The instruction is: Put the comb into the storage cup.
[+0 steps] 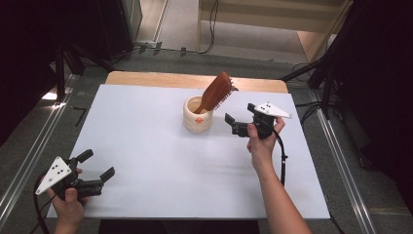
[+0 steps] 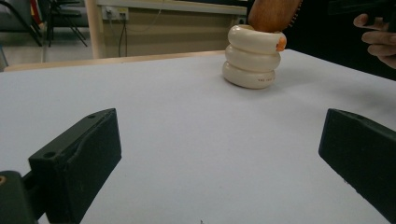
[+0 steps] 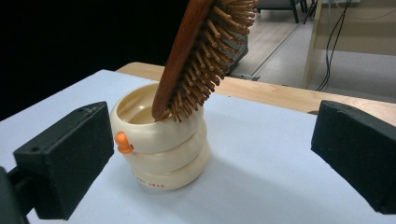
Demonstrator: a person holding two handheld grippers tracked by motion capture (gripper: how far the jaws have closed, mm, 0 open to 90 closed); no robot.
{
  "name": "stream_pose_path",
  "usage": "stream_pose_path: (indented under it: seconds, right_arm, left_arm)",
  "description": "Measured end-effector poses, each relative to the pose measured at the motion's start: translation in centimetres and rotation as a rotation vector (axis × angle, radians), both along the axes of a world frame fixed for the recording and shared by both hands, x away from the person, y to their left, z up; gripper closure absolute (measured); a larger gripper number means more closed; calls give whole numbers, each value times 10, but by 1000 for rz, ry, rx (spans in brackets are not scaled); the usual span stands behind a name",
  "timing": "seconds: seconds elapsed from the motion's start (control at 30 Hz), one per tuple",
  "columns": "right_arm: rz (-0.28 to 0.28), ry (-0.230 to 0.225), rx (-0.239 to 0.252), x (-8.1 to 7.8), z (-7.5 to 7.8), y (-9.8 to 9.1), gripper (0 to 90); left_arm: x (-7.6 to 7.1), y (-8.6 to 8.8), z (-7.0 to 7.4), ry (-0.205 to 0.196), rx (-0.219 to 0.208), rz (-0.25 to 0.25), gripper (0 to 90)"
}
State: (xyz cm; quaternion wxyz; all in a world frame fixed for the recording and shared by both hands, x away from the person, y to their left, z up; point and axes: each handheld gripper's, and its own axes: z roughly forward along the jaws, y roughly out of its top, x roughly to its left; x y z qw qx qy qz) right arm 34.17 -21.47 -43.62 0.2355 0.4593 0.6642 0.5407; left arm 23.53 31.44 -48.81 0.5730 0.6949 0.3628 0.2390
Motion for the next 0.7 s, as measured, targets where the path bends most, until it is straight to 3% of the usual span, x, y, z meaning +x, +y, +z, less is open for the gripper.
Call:
stream_pose_path:
  seconds: [0.7]
  right_arm:
    - [-27, -21, -25, -34, -14, -24, 0]
  left_arm:
    - [0, 0, 0, 1, 0, 1, 0]
